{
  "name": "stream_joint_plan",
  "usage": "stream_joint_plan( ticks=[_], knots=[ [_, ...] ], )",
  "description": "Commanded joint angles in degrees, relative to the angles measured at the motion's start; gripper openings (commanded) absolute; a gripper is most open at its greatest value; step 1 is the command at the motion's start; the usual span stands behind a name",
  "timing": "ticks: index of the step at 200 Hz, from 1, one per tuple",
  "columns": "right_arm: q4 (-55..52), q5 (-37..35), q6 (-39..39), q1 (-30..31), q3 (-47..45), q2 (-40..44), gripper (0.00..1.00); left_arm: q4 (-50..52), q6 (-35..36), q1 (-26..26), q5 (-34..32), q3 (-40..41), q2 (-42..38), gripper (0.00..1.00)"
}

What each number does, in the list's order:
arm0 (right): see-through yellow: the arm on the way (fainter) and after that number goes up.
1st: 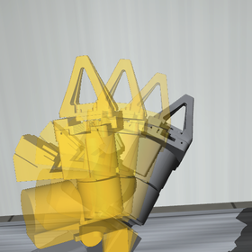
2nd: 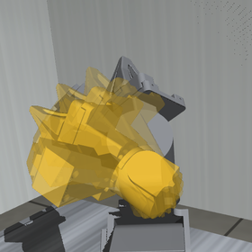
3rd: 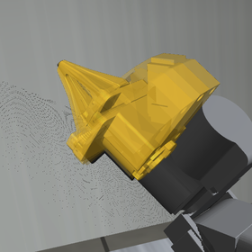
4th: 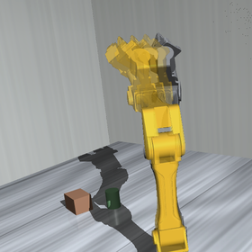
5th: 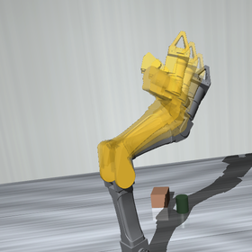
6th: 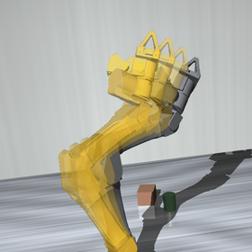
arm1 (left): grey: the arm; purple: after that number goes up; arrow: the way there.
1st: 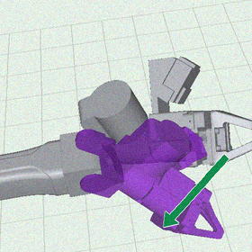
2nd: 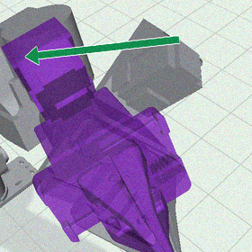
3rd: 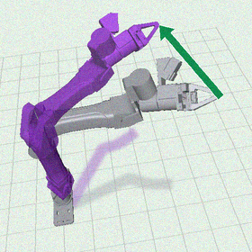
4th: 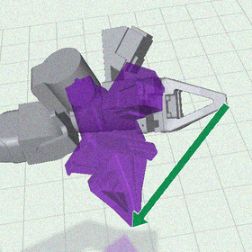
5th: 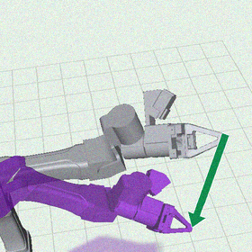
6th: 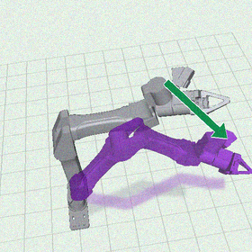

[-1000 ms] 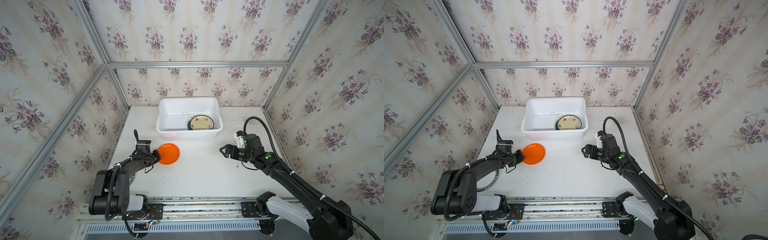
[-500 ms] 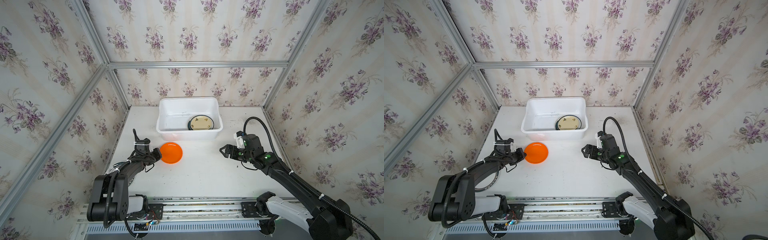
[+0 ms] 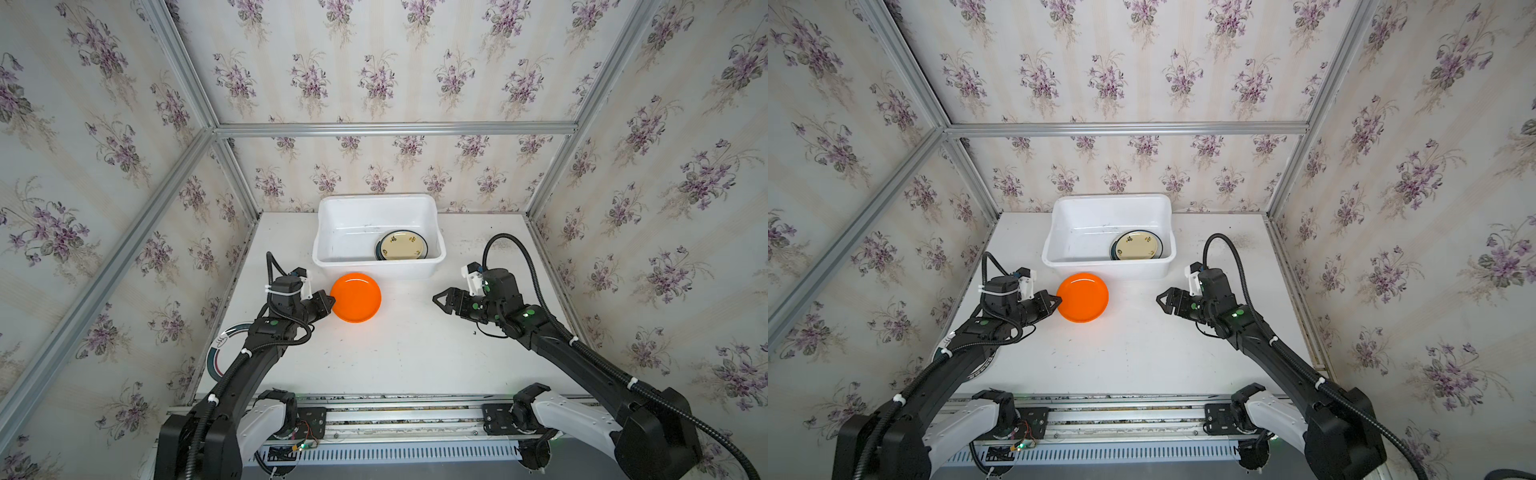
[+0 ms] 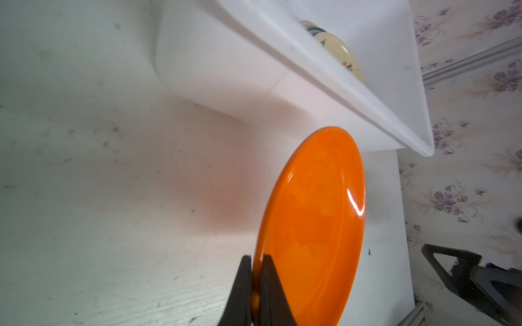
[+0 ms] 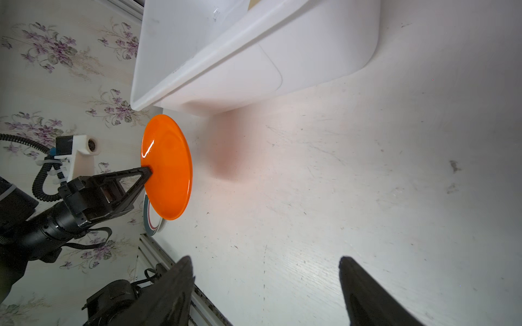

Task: Place the plates into the plastic bin on the countertop
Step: Pick up the plate from the middle-left of the table, then place the plate in the plastic bin.

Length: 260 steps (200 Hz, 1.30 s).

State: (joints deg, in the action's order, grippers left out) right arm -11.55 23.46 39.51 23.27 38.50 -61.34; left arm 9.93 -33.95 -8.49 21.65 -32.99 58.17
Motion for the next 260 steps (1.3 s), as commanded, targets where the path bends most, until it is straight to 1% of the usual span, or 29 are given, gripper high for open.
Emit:
stream_joint_plan(
  ticks=[1,16,31,65,128,143,157,170,182,184,204,209,212,225,233,236,241,245,246,249,260],
  knots=[
    [7.3,4.0,2.4,0.3,-0.2,-0.7,0.79,0.1,-3.3,-4.3,-2.0,-2.7,0.0,0.00],
    [11.2,6.0,3.8,0.4,-0.8,-1.6,0.76,0.1,-3.8,-8.4,-4.4,-5.8,1.4,0.00],
    [14.3,7.3,5.5,0.4,-1.3,-2.7,0.73,0.0,-4.2,-11.6,-5.3,-9.1,3.8,0.00],
    [15.5,7.5,6.1,0.4,-0.9,-4.2,0.66,-0.1,-4.9,-17.6,-6.2,-14.8,9.1,0.00],
    [14.7,5.3,6.1,0.4,-0.4,-4.5,0.45,-1.4,-6.2,-24.8,-7.8,-19.4,15.1,0.00],
    [14.1,4.9,6.0,0.4,-0.4,-4.4,0.35,-1.6,-6.5,-25.5,-7.9,-19.7,15.9,0.00],
    [13.7,4.3,6.0,0.4,-0.4,-4.3,0.22,-1.9,-6.6,-25.9,-7.9,-19.8,16.4,0.00],
    [13.5,4.1,6.0,0.4,-0.4,-4.1,0.13,-2.2,-6.6,-26.2,-7.9,-20.0,17.0,0.00],
    [13.5,4.1,6.1,0.4,-0.4,-4.0,0.01,-2.3,-6.6,-26.3,-7.9,-20.3,17.6,0.00],
    [13.5,4.0,6.2,0.4,-0.3,-4.0,0.00,-2.3,-6.5,-26.4,-7.8,-20.3,17.7,0.00],
    [13.4,3.9,6.5,0.4,-0.3,-4.0,0.00,-2.3,-6.6,-26.4,-7.8,-20.5,18.5,0.01],
    [13.2,3.9,6.5,0.4,-0.3,-3.9,0.00,-2.4,-6.6,-26.4,-7.8,-20.6,18.7,0.05],
    [13.1,3.7,6.5,0.4,-0.2,-3.9,0.00,-2.4,-6.6,-26.4,-7.8,-20.6,18.7,0.10],
    [12.2,3.1,6.4,0.4,0.0,-3.7,0.00,-2.4,-6.4,-26.4,-7.9,-20.7,18.8,0.46],
    [11.6,2.7,6.2,0.4,0.2,-3.5,0.00,-2.4,-6.3,-26.4,-7.9,-20.7,18.7,0.64],
    [11.5,2.5,6.2,0.4,0.2,-3.3,0.00,-2.3,-6.2,-26.4,-7.9,-20.7,18.6,0.69],
    [11.3,2.2,6.1,0.4,0.3,-3.1,0.00,-2.3,-6.1,-26.4,-7.9,-20.6,18.4,0.80],
    [11.0,1.9,6.0,0.4,0.4,-2.8,0.00,-2.3,-6.0,-26.4,-9.5,-20.5,18.2,0.95],
    [11.0,1.9,6.0,0.4,0.4,-2.8,0.00,-2.3,-6.0,-26.4,-9.7,-20.5,18.2,0.97],
    [10.8,1.7,5.9,0.4,0.4,-2.7,0.00,-2.3,-5.8,-26.4,-9.9,-20.5,18.0,0.99],
    [9.6,0.7,5.3,0.4,1.0,-2.1,0.00,-2.3,-5.6,-26.4,-10.7,-20.1,17.3,0.99]
  ],
)
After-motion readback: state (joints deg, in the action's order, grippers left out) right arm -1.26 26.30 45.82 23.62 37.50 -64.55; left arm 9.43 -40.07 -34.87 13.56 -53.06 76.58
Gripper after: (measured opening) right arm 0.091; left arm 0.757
